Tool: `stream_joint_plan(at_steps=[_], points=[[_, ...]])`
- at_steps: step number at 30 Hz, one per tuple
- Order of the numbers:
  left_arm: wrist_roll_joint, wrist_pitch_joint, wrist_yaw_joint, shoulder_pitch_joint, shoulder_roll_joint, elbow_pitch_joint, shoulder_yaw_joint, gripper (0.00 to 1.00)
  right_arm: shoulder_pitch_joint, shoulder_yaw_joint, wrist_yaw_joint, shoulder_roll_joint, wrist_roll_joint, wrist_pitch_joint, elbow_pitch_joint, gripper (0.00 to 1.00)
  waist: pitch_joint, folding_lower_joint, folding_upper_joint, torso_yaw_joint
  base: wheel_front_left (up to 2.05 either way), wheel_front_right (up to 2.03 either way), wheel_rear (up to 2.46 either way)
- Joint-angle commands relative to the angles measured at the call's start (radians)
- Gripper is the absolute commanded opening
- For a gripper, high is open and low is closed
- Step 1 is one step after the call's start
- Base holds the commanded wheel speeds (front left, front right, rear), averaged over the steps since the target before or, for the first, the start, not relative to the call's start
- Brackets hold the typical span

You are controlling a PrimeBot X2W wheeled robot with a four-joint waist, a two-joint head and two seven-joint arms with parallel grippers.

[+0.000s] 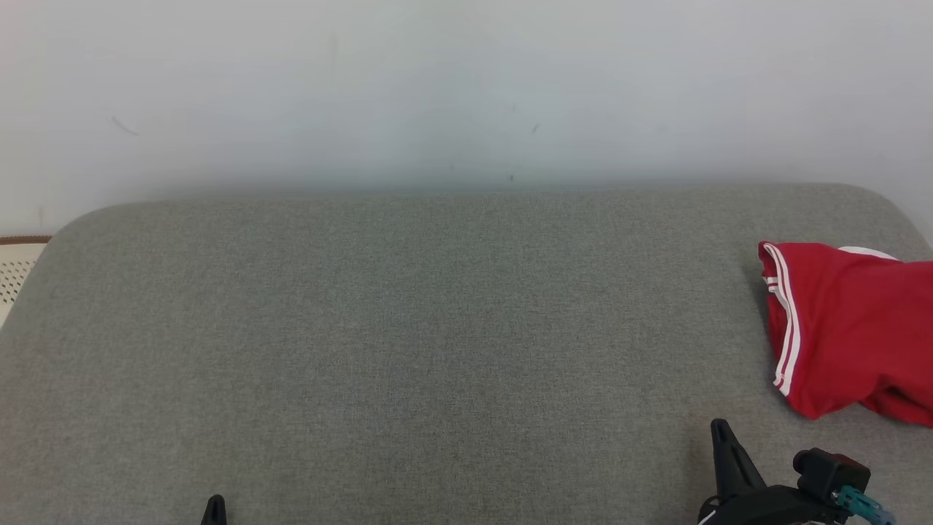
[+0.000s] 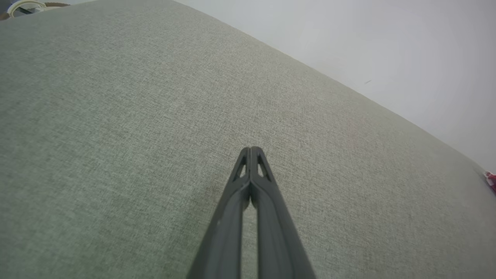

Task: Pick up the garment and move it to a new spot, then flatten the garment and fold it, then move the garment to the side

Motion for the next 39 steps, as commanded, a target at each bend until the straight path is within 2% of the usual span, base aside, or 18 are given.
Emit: stream_joint_plan(at_steps=[1,19,39], points=[[-0.047,0.008,-0.007,-0.015,0.007,-0.018,0.007,0.00,-0.013,-0.012,0.000,0.003,0.048,0.009,-0.023,0.00,0.000,0.0000,0.0000,0.001,0.00,0.00,0.00],[-0.352,0.081,-0.036,-0.025,0.009,-0.037,0.020,0.00,-0.007,-0.080,0.000,0.020,0.351,0.083,-0.063,0.00,0.004,0.0000,0.0000,0.009,0.00,0.00,0.00],[-0.602,0.143,-0.059,-0.036,0.010,-0.050,0.033,0.00,0.000,-0.135,0.000,0.034,0.599,0.145,-0.096,0.00,0.007,0.0000,0.0000,0.018,0.00,0.00,0.00]])
